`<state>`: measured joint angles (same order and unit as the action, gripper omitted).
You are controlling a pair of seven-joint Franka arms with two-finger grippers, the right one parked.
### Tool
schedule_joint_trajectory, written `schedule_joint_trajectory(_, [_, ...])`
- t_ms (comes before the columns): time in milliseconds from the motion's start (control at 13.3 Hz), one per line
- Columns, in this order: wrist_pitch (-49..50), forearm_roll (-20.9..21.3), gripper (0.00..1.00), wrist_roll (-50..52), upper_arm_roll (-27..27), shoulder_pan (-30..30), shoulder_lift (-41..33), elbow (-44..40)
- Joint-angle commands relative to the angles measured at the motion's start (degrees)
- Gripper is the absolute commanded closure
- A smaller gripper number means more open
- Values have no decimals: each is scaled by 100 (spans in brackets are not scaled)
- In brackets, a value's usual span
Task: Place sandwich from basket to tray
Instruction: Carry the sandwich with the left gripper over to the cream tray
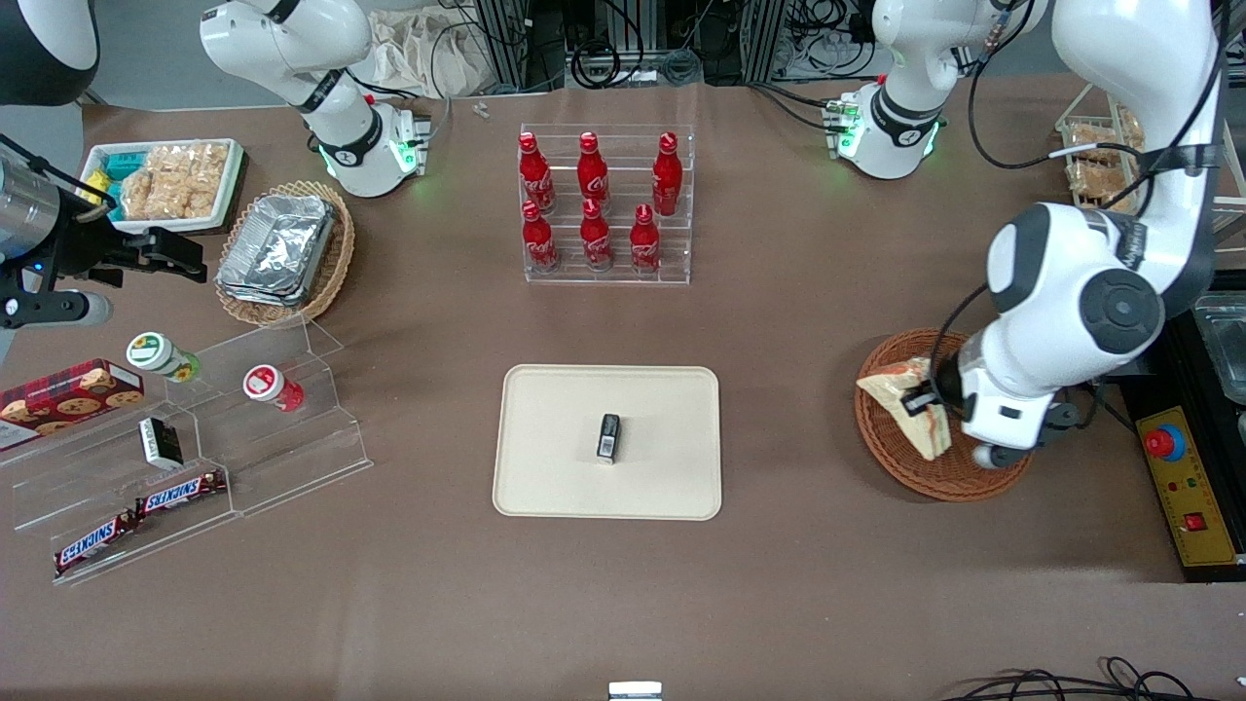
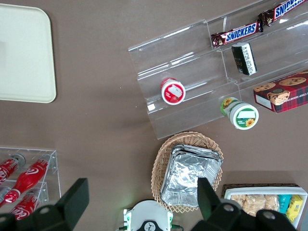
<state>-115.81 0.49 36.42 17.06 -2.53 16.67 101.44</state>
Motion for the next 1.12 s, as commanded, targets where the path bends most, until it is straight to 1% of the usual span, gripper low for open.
schedule_joint_trajectory(0, [173, 266, 100, -433, 25, 577, 248, -396])
schedule_joint_trajectory(225, [86, 399, 100, -451, 17, 1297, 730, -790])
schedule_joint_trajectory(525, [-248, 794, 100, -328, -1, 2053, 1618, -1441])
schedule_joint_trajectory(750, [-635, 848, 100, -319, -18, 2379, 2172, -1740])
schedule_joint_trajectory(975, [-1038, 1470, 100, 110, -18, 2495, 2595, -1873])
schedule_joint_trajectory(1050, [-1075, 1507, 100, 146, -18, 2495, 2674, -1882])
